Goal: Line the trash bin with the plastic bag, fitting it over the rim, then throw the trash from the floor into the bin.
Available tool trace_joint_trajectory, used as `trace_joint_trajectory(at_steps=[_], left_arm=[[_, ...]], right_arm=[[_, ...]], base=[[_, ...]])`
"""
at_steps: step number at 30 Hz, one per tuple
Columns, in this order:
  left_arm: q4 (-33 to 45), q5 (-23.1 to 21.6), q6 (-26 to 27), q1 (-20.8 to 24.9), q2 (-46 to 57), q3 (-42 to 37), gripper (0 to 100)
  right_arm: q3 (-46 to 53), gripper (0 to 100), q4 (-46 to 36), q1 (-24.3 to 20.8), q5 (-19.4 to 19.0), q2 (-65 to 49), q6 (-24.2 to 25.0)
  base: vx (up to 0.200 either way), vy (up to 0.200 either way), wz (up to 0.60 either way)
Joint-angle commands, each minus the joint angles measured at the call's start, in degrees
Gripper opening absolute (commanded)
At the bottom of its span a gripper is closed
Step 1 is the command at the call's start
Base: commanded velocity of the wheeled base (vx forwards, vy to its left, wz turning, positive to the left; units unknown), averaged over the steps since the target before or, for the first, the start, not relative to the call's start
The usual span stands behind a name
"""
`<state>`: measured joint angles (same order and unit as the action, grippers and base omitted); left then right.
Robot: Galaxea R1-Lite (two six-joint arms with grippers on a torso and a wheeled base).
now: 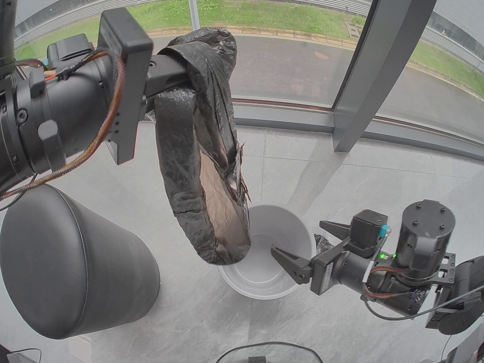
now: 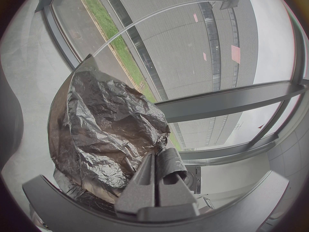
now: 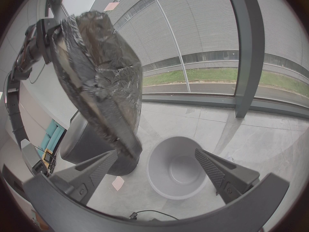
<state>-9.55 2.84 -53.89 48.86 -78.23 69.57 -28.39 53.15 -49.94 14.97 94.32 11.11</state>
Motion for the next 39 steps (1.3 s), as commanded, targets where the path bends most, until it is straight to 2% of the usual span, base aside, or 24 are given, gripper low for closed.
trace_joint_trajectory(at_steps=[1, 7, 19, 27, 34, 37, 39], left_arm=[[0.0, 0.0, -0.5, 2.0, 2.2, 0.1, 0], [0.1, -2.4, -1.6, 2.2, 4.0, -0.2, 0], [0.0, -2.4, -1.7, 2.1, 4.4, -0.4, 0], [0.0, -2.5, -1.9, 2.1, 5.2, -1.0, 0], [0.1, -2.5, -1.9, 2.1, 6.1, -1.8, 0], [0.1, -2.6, -1.9, 2.2, 6.1, -1.8, 0], [0.1, -2.5, -1.9, 2.1, 6.1, -1.8, 0]], right_arm=[[-4.1, 100, 2.5, -0.5, 0.1, 8.8, -1.4], [-5.4, 100, 2.7, -2.1, 0.4, 12.1, -2.5], [-3.5, 100, 2.7, -6.2, 0.5, 11.3, -2.8], [-6.2, 100, 3.0, -8.0, 0.9, 13.9, -2.6], [-9.8, 100, 9.6, -7.6, 4.6, 19.8, -3.3], [-11.7, 100, 13.4, -7.4, 7.4, 22.8, -6.0], [-12.3, 100, 15.1, -7.0, 7.8, 24.0, -7.2]], base=[[0.0, 0.0, 0.0], [0.0, 0.0, 0.0], [0.0, 0.0, 0.0], [0.0, 0.0, 0.0], [0.0, 0.0, 0.0], [0.0, 0.0, 0.0], [0.0, 0.0, 0.0]])
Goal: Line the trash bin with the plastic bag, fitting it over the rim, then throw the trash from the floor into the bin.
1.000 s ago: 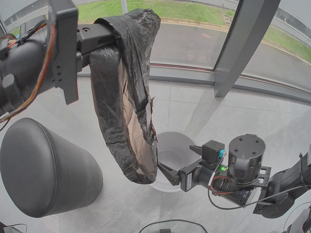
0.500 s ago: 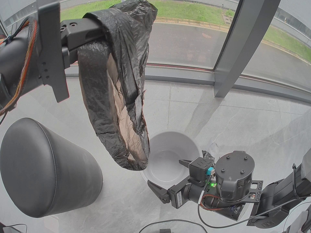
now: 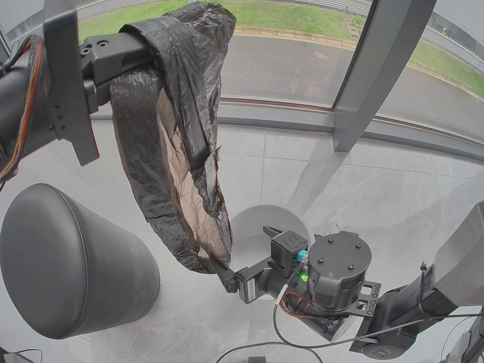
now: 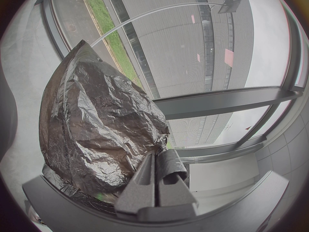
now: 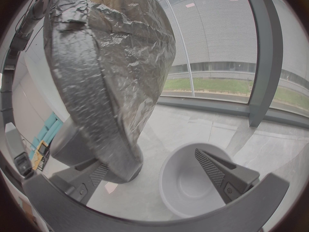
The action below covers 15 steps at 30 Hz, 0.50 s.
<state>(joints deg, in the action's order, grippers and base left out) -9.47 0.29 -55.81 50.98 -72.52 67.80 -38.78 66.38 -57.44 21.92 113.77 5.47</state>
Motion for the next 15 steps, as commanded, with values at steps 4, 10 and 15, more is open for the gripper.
trace_joint_trajectory(at_steps=[4, 10, 15], left_arm=[[0.0, 0.0, 0.0, 0.0, 0.9, 0.0, 0], [-0.1, -0.5, 0.0, 0.0, 1.9, -0.7, 0], [0.0, -0.6, 0.0, 0.0, 1.9, -0.8, 0]], right_arm=[[-3.3, 100, 2.4, 0.5, 1.0, 6.2, -1.9], [-5.5, 100, 2.6, 0.3, 3.7, 7.4, -1.9], [-5.5, 0, 4.6, 0.1, 3.7, 7.4, -2.0]], base=[[0.0, 0.0, 0.0], [0.0, 0.0, 0.0], [0.0, 0.0, 0.0]])
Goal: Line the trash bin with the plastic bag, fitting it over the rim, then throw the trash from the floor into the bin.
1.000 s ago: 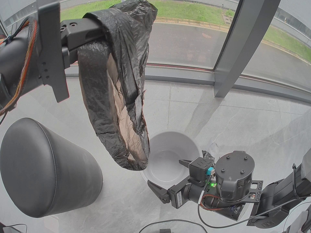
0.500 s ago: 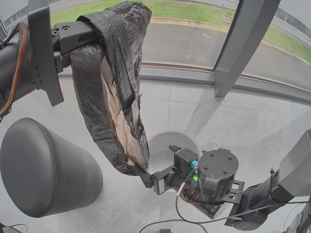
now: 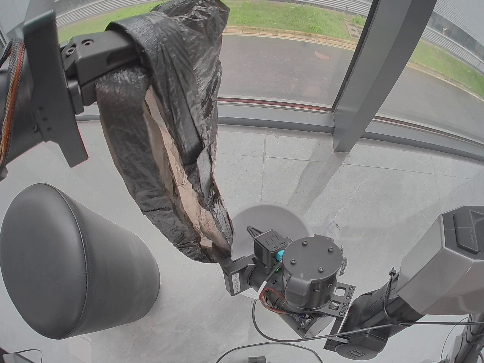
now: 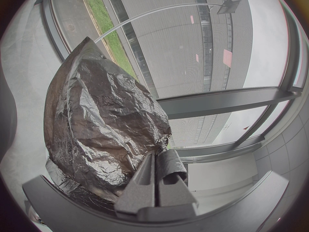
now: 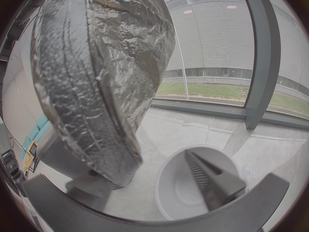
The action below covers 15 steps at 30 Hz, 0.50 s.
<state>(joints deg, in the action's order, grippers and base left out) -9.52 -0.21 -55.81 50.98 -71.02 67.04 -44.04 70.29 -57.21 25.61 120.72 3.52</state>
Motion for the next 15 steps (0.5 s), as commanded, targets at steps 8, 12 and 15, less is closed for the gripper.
trace_joint_trajectory(at_steps=[8, 12, 15], left_arm=[[0.0, -0.6, -0.1, 0.0, 0.3, -0.2, 0], [-0.1, -0.6, 0.0, -0.2, 0.4, -0.8, 0], [-0.1, -0.7, 0.5, -0.4, 0.4, -2.3, 0]], right_arm=[[0.3, 0, 1.0, -0.4, 0.1, 0.1, -0.1], [2.1, 0, 0.2, -0.5, 0.0, -0.9, -1.8], [6.5, 0, -2.0, 0.1, -0.7, -5.2, -6.4]], base=[[0.0, 0.0, 0.0], [0.0, 0.0, 0.0], [0.0, 0.0, 0.0]])
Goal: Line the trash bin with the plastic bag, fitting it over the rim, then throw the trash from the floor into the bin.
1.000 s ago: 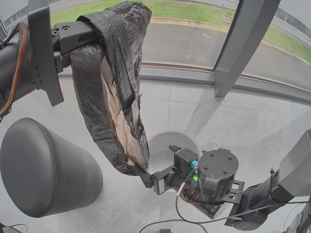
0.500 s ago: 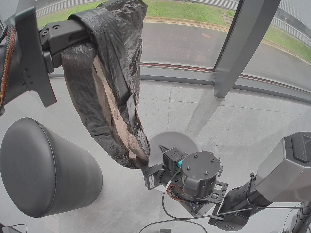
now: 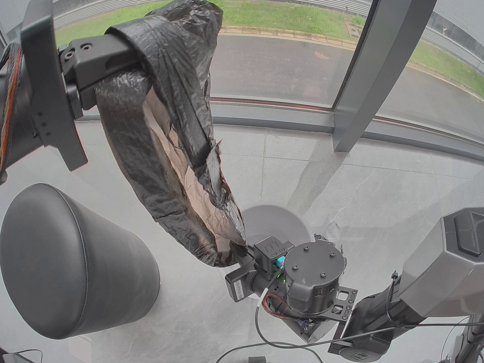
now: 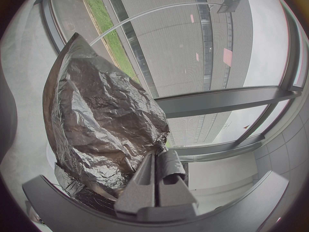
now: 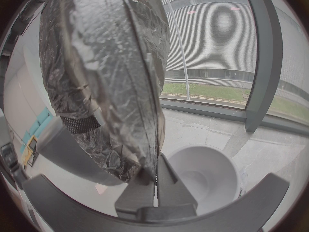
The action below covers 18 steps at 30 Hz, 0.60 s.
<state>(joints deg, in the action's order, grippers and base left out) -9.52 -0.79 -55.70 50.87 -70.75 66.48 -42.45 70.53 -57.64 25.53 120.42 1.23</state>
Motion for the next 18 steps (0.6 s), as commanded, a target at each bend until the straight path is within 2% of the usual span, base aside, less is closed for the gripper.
trace_joint_trajectory(at_steps=[1, 3, 6, 10, 14, 15, 16, 18], left_arm=[[-0.1, -0.3, 0.5, -0.3, 0.2, -2.3, 0], [-0.1, -1.3, 0.9, -0.9, 0.2, -4.2, 0], [-2.1, -5.2, 0.9, -4.6, -0.1, -8.0, 0], [-9.0, -13.3, 0.9, -9.4, -0.7, -15.6, 0], [-16.1, -20.7, 0.9, -11.6, -2.2, -21.6, 0], [-16.1, -20.7, 0.9, -11.6, -2.2, -21.6, 0], [-19.7, -25.4, 0.9, -12.2, -3.0, -24.6, 0], [-22.5, -28.7, 0.9, -12.7, -3.8, -26.8, 0]], right_arm=[[5.9, 0, -3.6, 0.8, -0.7, -6.2, -4.7], [7.8, 0, -8.3, 2.3, -1.1, -10.7, -4.7], [9.9, 0, -18.2, 5.1, -2.9, -18.1, -4.6], [9.6, 0, -33.8, 7.9, -7.5, -28.7, -3.0], [5.0, 0, -48.6, 10.9, -13.0, -35.7, -1.1], [5.0, 0, -48.6, 10.9, -13.0, -35.7, -1.1], [1.2, 0, -57.5, 12.4, -18.4, -38.6, 1.3], [-2.2, 0, -64.5, 14.0, -23.6, -40.1, 2.9]], base=[[0.0, 0.0, 0.0], [0.0, 0.0, 0.0], [0.0, 0.0, 0.0], [0.0, 0.0, 0.0], [0.0, 0.0, 0.0], [0.0, 0.0, 0.0], [0.0, 0.0, 0.0], [0.0, 0.0, 0.0]])
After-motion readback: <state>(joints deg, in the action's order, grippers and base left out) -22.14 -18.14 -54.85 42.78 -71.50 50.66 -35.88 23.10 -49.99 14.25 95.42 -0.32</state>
